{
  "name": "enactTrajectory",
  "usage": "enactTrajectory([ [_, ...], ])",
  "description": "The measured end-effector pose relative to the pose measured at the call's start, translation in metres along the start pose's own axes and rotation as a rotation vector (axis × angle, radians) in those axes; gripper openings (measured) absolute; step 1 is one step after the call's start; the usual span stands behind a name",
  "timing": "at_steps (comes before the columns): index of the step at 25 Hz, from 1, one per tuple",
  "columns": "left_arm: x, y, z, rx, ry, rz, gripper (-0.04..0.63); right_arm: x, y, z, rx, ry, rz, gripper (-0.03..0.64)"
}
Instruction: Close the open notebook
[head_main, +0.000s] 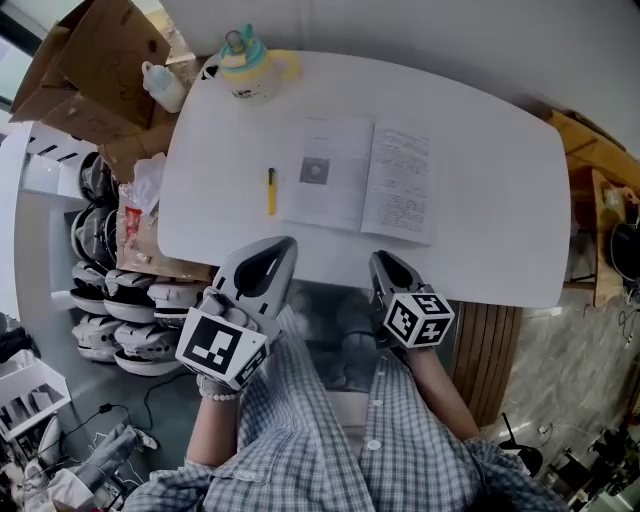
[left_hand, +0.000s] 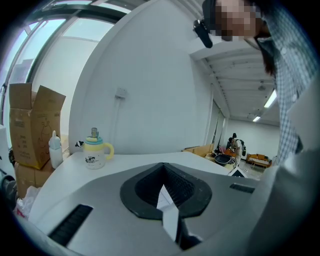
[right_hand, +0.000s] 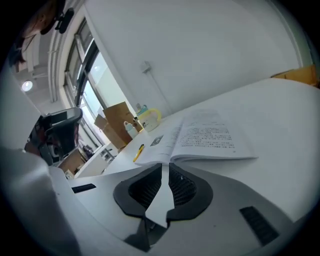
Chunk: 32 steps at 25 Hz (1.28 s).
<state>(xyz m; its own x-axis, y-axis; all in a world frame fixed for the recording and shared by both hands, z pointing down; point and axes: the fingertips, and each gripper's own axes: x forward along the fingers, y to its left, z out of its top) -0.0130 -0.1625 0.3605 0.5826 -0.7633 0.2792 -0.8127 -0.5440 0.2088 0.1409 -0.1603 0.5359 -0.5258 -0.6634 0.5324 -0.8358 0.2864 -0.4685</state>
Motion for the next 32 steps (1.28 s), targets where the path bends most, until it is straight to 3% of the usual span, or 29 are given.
enactTrajectory([
  [4,-0.001,0.001,-0.002,-0.004,0.007,0.010,0.006,0.010,-0.011,-0.007,0.104,0.012,-0.014,0.025],
  [8,-0.001,0.002,-0.002,-0.004,0.011,0.016,0.006,0.019,-0.014,-0.007,0.205,0.015,0.002,0.095],
  [15,0.000,0.002,-0.004,0.006,0.024,0.018,0.006,0.032,-0.030,-0.005,0.444,0.003,-0.031,0.114],
  [22,0.000,0.001,-0.004,0.014,0.028,0.011,0.006,0.036,-0.028,0.000,0.533,-0.025,0.016,0.158],
  [32,0.000,0.000,-0.007,0.003,0.028,0.003,0.006,0.041,-0.041,0.008,0.672,-0.081,-0.006,0.163],
])
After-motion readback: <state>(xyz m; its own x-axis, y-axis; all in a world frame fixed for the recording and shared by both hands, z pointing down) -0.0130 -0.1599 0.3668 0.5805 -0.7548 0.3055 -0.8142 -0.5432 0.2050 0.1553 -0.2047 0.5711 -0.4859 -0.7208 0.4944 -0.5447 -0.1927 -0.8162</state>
